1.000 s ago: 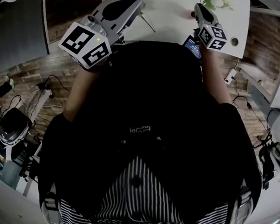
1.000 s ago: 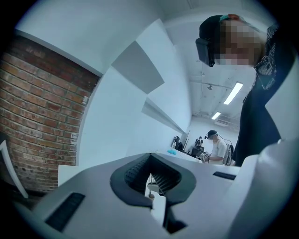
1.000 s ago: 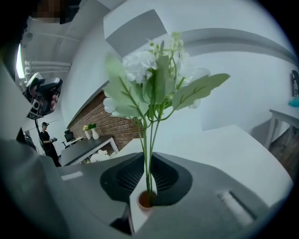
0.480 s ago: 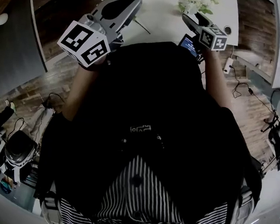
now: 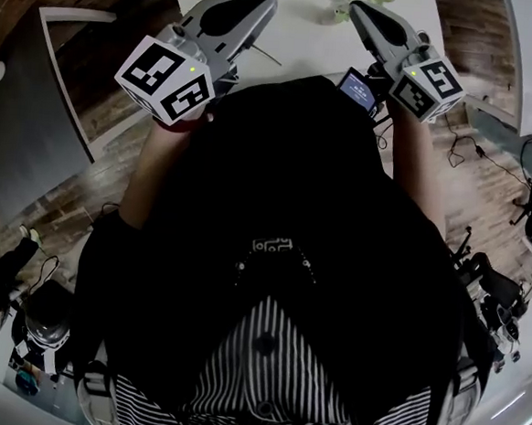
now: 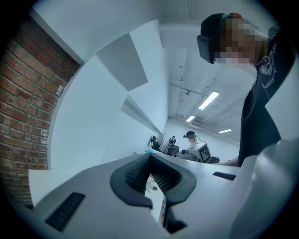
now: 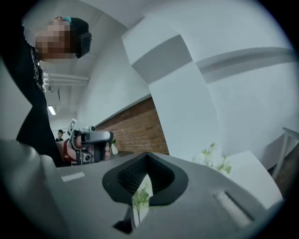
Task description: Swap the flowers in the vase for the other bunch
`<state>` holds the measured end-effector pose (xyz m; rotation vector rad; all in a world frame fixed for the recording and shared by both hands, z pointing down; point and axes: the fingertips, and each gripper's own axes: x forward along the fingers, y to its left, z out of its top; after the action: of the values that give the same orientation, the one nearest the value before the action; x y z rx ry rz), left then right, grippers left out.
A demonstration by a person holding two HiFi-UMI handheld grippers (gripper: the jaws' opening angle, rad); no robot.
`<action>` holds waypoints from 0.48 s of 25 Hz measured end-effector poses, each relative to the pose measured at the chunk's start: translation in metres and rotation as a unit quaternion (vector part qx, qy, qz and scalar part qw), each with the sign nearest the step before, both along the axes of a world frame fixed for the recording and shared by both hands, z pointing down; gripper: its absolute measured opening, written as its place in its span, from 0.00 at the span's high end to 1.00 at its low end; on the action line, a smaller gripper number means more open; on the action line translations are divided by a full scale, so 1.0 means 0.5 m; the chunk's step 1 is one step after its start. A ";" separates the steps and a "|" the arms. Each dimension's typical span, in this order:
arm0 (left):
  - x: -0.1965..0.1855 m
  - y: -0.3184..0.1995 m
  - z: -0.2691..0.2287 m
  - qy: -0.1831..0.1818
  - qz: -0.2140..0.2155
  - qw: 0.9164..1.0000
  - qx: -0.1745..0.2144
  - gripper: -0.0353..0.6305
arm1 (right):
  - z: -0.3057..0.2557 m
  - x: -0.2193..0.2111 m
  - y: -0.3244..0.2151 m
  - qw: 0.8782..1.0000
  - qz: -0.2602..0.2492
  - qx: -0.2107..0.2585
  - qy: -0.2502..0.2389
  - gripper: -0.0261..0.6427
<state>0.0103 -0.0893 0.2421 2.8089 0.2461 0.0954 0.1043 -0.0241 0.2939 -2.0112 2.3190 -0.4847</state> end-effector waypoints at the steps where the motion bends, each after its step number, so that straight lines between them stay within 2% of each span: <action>1: -0.001 -0.001 -0.001 0.000 0.001 1.000 0.003 0.94 | -0.028 -0.013 -0.011 1.000 -0.011 0.010 0.005 0.96; 7: -0.027 0.008 0.000 0.004 -0.015 1.000 0.015 0.94 | -0.090 -0.095 -0.032 0.996 -0.071 0.027 0.055 0.96; 12: -0.063 0.001 0.003 0.006 -0.035 0.999 0.010 0.94 | -0.076 -0.143 -0.050 0.993 -0.103 0.018 0.055 0.96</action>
<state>-0.0213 -0.0890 0.2435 2.8350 0.1503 0.0643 0.0328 -0.0489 0.2559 -1.8363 2.5971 -0.3427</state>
